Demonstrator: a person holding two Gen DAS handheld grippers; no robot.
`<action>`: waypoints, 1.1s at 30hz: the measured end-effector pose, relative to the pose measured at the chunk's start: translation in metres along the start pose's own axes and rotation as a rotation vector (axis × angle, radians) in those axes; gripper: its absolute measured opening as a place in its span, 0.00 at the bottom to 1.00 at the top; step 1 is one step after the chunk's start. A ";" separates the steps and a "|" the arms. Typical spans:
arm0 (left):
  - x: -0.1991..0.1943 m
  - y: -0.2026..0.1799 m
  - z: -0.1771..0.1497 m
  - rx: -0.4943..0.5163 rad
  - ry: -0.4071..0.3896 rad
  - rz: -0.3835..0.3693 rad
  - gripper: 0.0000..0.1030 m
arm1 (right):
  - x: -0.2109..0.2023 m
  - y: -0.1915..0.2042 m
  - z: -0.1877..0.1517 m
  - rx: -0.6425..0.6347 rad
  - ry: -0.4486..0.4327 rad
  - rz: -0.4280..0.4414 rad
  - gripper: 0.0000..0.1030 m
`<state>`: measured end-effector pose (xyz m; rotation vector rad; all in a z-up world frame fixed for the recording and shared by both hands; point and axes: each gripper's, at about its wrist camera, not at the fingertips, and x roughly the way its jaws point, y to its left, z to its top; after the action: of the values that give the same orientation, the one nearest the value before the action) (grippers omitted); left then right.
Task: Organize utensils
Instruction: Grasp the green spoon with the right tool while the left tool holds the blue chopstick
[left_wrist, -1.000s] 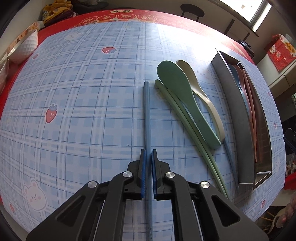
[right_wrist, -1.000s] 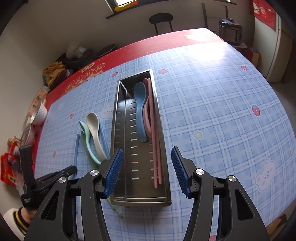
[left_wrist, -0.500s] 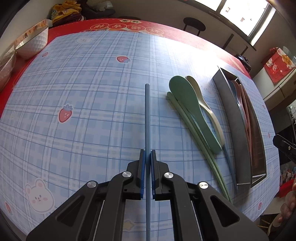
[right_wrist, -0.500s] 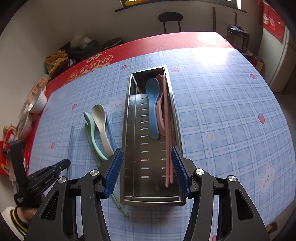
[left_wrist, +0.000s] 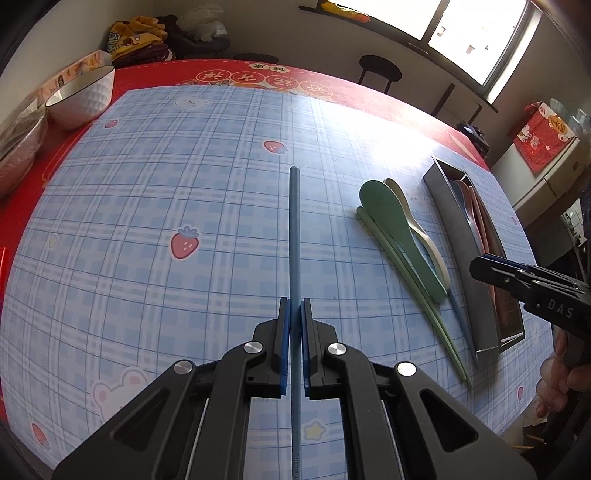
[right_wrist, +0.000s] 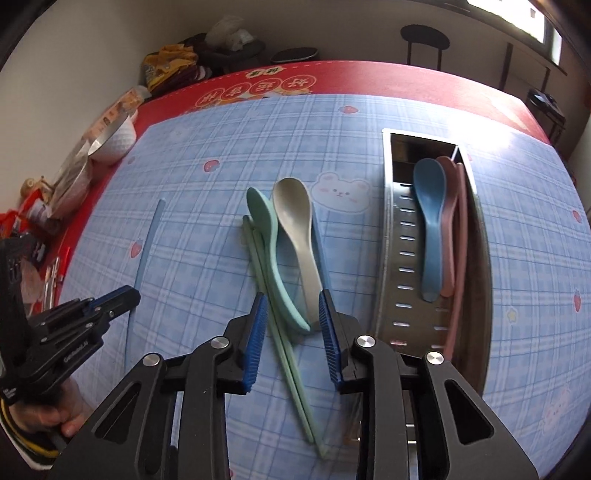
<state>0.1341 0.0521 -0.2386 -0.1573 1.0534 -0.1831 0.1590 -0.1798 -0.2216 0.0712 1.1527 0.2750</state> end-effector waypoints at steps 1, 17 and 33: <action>-0.001 0.004 -0.001 -0.003 0.001 0.000 0.05 | 0.006 0.004 0.001 -0.011 0.008 0.001 0.22; -0.006 0.059 -0.005 -0.090 0.024 -0.015 0.05 | 0.067 0.006 0.025 0.085 0.100 -0.013 0.15; -0.006 0.044 0.011 -0.055 0.003 -0.040 0.05 | 0.020 -0.006 0.023 0.197 -0.027 0.093 0.06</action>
<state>0.1443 0.0968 -0.2375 -0.2281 1.0590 -0.1907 0.1888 -0.1787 -0.2306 0.3015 1.1483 0.2411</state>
